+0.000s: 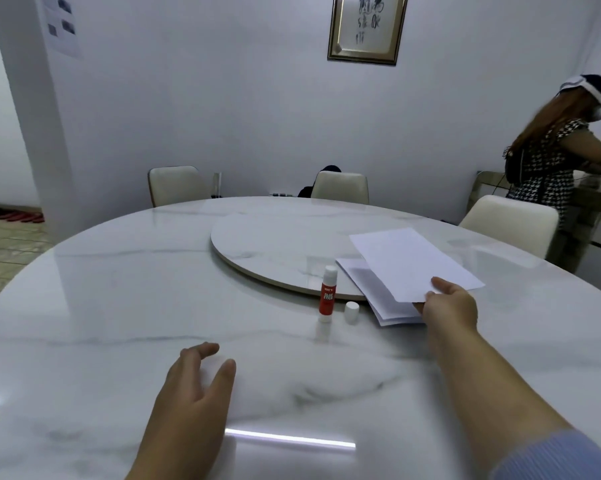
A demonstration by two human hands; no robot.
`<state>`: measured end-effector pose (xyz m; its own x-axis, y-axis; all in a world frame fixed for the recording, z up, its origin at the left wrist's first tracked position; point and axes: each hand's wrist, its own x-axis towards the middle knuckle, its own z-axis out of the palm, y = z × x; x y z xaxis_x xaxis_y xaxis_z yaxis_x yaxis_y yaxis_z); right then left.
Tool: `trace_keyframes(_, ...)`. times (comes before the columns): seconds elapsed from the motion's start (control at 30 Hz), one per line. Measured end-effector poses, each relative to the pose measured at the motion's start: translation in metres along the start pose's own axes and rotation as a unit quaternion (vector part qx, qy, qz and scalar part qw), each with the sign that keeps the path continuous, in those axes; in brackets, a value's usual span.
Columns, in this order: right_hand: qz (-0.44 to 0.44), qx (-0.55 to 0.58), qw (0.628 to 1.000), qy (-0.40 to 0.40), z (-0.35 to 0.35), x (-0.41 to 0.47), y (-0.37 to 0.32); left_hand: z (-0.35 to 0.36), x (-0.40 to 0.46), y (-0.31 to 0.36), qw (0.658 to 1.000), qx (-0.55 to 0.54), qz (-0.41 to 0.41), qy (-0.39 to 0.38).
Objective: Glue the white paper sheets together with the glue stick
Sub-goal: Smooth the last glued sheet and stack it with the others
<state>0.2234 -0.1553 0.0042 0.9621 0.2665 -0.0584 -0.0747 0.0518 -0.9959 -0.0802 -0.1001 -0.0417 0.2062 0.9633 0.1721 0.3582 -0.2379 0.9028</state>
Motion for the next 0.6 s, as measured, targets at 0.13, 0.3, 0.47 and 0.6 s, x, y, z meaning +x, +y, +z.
trace_keyframes(0.13, -0.048, -0.133, 0.990, 0.003, 0.010, 0.000, 0.011, 0.002, 0.001, 0.000, 1.000, 0.003, 0.000, 0.000)
trace_keyframes(0.3, -0.053, -0.177, 0.983, 0.015, 0.008, -0.004, 0.024, 0.002, 0.002, -0.004, 1.000, 0.010, 0.011, -0.003)
trace_keyframes(0.47, -0.045, -0.141, 0.987, 0.059, 0.008, -0.003, 0.025, 0.002, 0.001, -0.004, 1.000, 0.011, 0.018, -0.005)
trace_keyframes(0.6, -0.032, -0.129, 0.989, 0.060, 0.008, -0.002, 0.028, 0.001, 0.001, -0.005, 1.000, 0.017, 0.021, -0.006)
